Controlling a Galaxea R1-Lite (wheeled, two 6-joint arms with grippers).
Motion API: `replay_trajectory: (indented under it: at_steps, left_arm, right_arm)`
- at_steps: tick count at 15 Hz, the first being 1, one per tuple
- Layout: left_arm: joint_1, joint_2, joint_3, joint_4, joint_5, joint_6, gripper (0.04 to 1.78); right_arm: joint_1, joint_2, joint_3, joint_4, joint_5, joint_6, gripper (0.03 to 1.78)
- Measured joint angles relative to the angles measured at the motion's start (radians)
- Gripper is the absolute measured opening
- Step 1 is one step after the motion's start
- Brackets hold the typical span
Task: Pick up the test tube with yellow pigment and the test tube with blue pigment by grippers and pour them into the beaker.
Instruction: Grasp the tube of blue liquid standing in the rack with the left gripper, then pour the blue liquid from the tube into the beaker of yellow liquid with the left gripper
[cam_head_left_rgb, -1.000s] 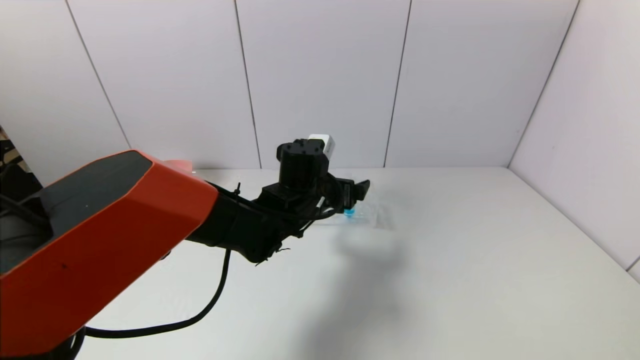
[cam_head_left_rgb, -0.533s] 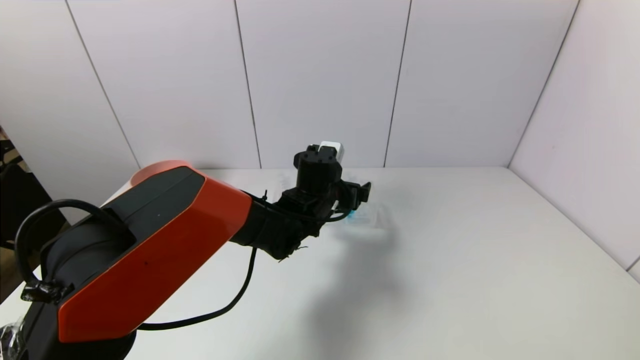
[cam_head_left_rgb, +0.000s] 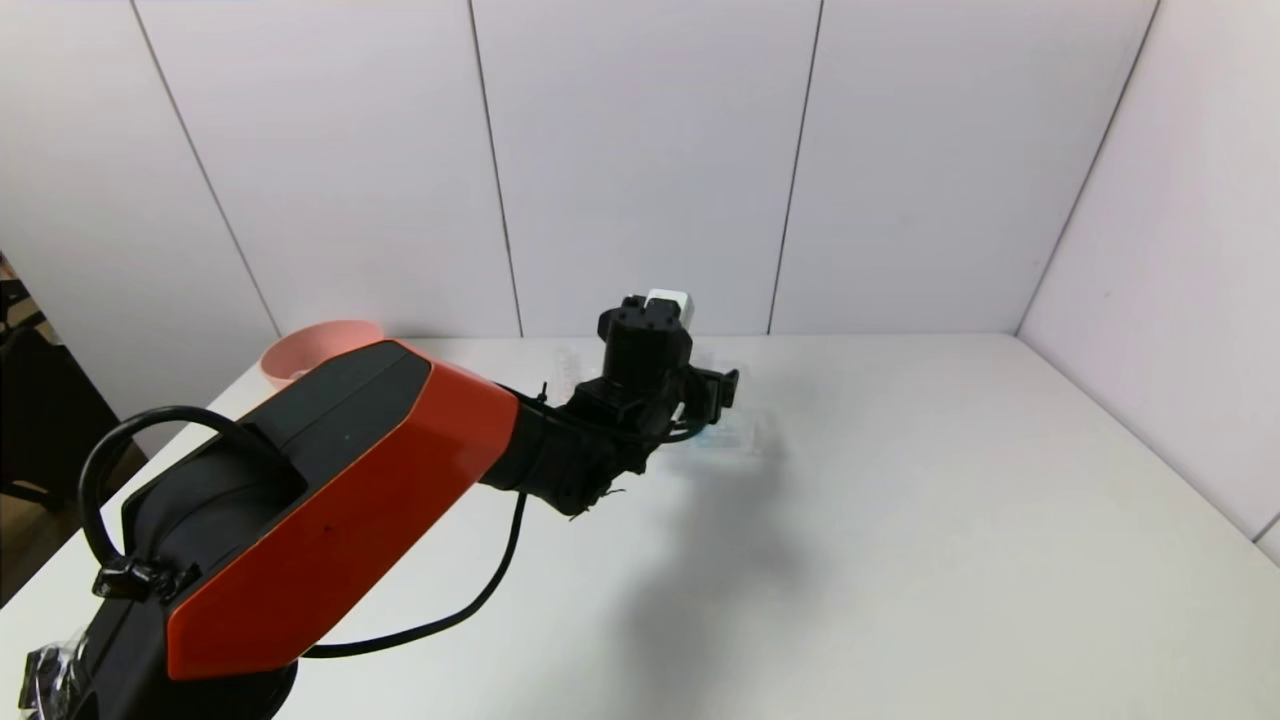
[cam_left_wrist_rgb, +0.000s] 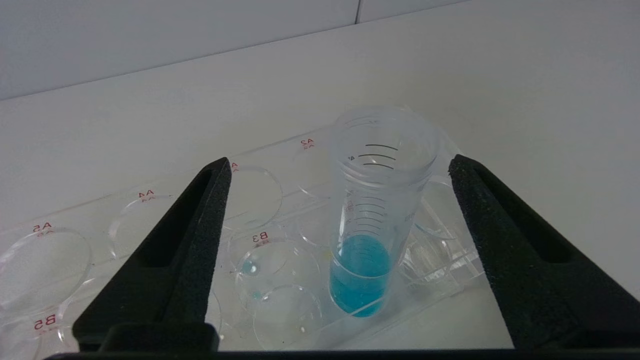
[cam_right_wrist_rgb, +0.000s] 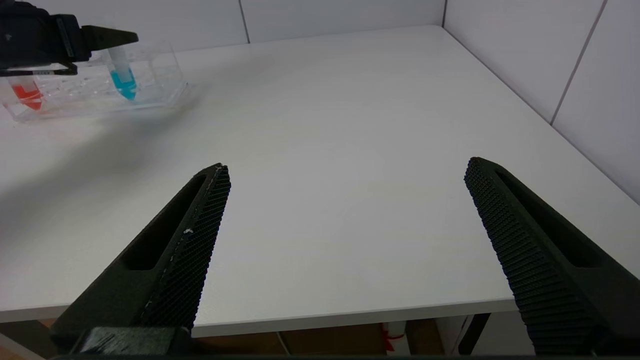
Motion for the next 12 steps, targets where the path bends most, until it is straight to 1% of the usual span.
replay_trajectory:
  at_steps: [1, 2, 5, 6, 7, 8, 12]
  left_arm:
    - [-0.001, 0.001, -0.002, 0.000, 0.000, 0.000, 1.41]
    - [-0.002, 0.001, -0.002, 0.000, 0.000, 0.000, 1.26]
    - [-0.003, 0.001, -0.003, 0.019, -0.001, 0.000, 0.71]
    - [-0.004, 0.000, -0.004, 0.021, -0.001, 0.000, 0.55]
    - [-0.004, -0.001, -0.004, 0.023, -0.001, 0.000, 0.46]
    - [-0.004, -0.004, -0.004, 0.029, -0.001, 0.004, 0.44]
    - [-0.010, -0.026, -0.005, 0.051, 0.004, 0.020, 0.44]
  right_arm:
    - [0.000, 0.000, 0.000, 0.000, 0.000, 0.000, 1.71]
    - [0.000, 0.000, 0.000, 0.000, 0.000, 0.000, 1.71]
    - [0.000, 0.000, 0.000, 0.000, 0.000, 0.000, 1.71]
    - [0.000, 0.000, 0.000, 0.000, 0.000, 0.000, 1.71]
    - [0.000, 0.000, 0.000, 0.000, 0.000, 0.000, 1.71]
    - [0.000, 0.000, 0.000, 0.000, 0.000, 0.000, 1.71]
    - [0.000, 0.000, 0.000, 0.000, 0.000, 0.000, 1.71]
